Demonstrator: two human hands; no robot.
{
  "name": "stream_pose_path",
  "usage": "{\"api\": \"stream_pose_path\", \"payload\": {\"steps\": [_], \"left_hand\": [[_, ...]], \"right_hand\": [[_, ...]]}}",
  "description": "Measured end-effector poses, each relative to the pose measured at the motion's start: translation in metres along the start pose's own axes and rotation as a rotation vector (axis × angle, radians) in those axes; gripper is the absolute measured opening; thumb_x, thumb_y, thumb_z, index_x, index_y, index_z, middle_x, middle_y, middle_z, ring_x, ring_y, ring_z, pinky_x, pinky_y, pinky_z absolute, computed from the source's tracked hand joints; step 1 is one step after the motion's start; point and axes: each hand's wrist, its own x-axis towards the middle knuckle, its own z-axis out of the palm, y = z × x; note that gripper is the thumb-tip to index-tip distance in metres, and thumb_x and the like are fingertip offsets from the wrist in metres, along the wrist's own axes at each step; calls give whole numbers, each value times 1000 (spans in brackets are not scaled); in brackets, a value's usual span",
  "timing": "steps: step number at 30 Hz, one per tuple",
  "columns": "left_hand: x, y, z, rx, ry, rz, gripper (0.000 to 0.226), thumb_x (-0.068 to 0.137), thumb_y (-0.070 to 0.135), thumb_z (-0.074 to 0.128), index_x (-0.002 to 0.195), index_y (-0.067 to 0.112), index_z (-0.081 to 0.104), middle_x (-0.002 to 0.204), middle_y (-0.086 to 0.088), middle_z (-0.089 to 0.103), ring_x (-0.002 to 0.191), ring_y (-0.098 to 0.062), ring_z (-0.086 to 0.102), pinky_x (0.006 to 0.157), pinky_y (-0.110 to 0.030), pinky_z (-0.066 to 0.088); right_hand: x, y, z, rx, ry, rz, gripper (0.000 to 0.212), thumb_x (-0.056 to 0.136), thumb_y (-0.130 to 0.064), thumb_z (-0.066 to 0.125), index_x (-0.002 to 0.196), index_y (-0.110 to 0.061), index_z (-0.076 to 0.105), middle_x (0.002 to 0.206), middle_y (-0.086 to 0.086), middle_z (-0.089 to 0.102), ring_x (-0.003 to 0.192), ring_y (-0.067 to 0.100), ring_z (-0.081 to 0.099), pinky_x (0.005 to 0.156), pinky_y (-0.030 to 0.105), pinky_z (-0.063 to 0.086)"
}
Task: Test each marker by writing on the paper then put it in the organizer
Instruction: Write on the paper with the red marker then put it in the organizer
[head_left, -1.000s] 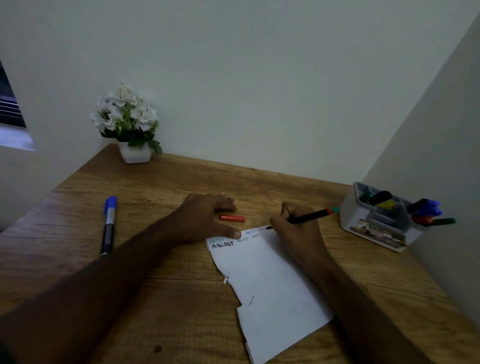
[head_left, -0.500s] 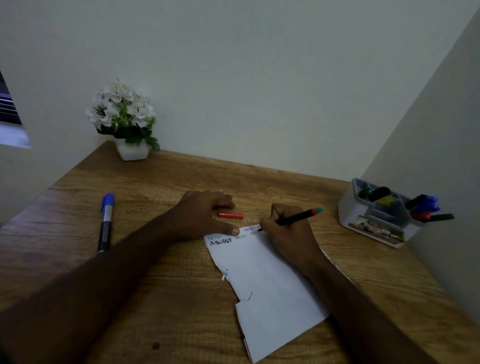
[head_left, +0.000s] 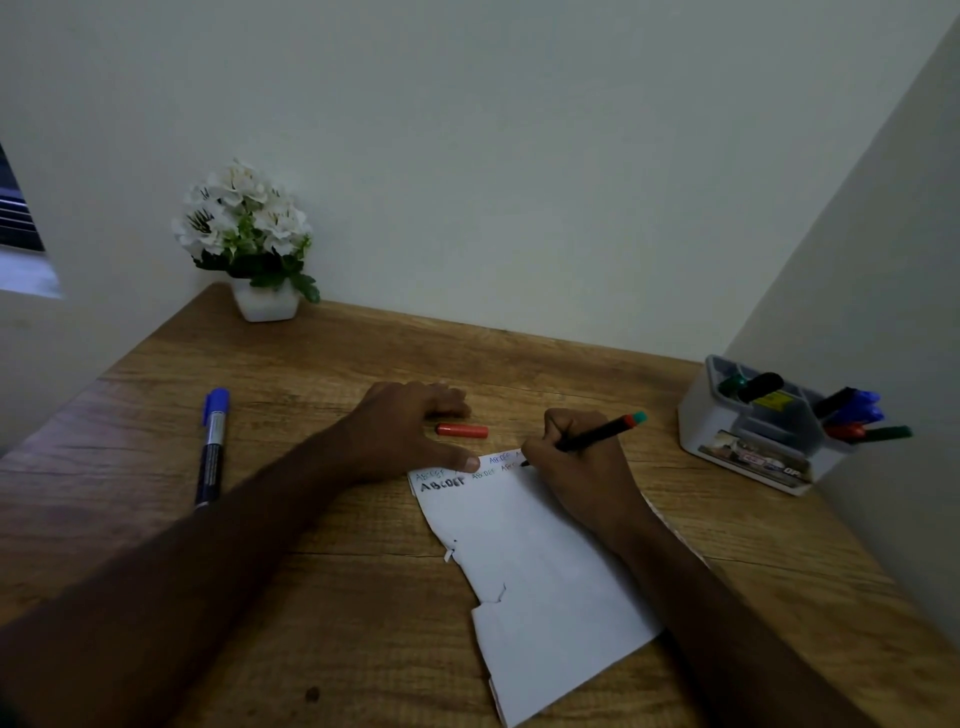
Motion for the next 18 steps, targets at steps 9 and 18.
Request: {"api": "stream_pose_path", "payload": {"steps": [9, 18], "left_hand": [[2, -3, 1, 3, 5, 8, 99, 48, 87, 51, 133, 35, 54, 149, 15, 40, 140, -7, 32, 117, -47, 22], [1, -3, 1, -3, 5, 12, 96, 51, 85, 54, 132, 35, 54, 149, 15, 40, 142, -6, 28, 118, -47, 19]], "right_hand": [[0, -1, 0, -6, 6, 2, 36, 73, 3, 64, 50, -10, 40, 49, -4, 37, 50, 6, 33, 49, 26, 29], [1, -2, 0, -13, 16, 4, 38, 72, 8, 64, 51, -11, 38, 48, -5, 37, 50, 6, 33, 48, 21, 28]]}}
